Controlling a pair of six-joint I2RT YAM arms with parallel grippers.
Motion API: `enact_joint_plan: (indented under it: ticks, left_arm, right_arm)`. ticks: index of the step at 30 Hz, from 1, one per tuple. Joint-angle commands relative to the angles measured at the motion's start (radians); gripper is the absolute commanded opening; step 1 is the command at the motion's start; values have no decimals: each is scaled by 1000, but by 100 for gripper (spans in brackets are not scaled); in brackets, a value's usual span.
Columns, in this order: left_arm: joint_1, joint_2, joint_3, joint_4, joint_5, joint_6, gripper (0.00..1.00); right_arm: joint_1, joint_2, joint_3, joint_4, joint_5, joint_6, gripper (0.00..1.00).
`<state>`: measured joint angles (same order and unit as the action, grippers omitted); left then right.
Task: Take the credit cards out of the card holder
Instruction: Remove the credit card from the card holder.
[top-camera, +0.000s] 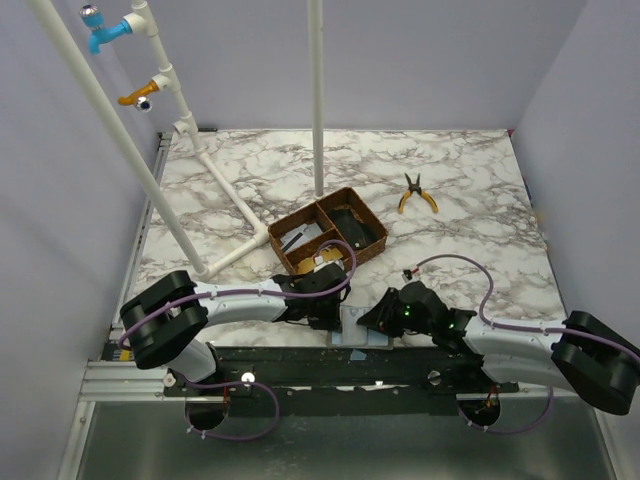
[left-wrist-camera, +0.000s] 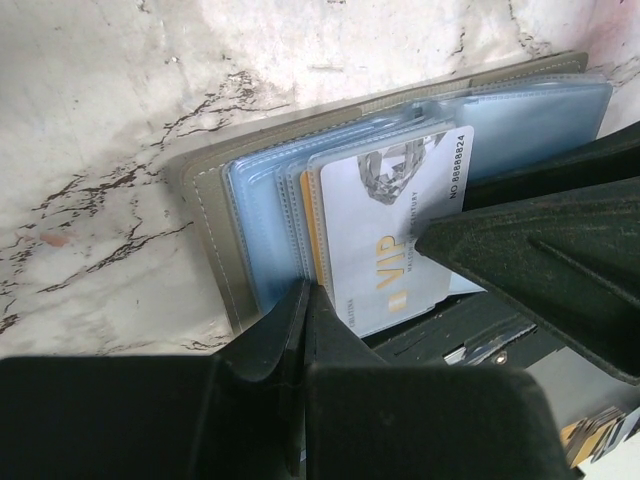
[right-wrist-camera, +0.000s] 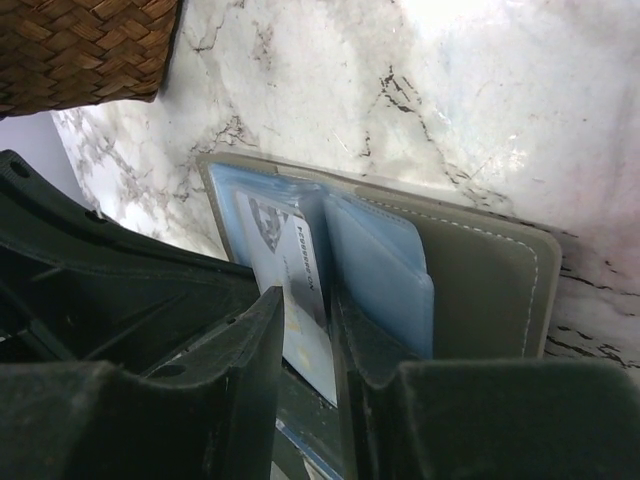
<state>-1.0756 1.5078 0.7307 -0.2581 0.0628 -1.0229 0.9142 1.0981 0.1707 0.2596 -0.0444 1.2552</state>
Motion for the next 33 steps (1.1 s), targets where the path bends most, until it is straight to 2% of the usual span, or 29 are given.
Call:
enact_joint_plan:
  ticks: [1, 10, 25, 33]
  left_arm:
    - [-7, 50, -31, -71, -20, -5, 0]
    - [-7, 53, -33, -77, -21, -6, 0]
    - [4, 41, -57, -80, -24, -20, 0]
    - [32, 35, -110, -73, -24, -52, 0]
  right_arm:
    - [-9, -23, -31, 27, -22, 10, 30]
    - [-18, -62, -72, 35, -14, 41, 28]
    - [-20, -86, -102, 47, 8, 58, 5]
    - [-20, -138, -115, -3, 68, 48, 5]
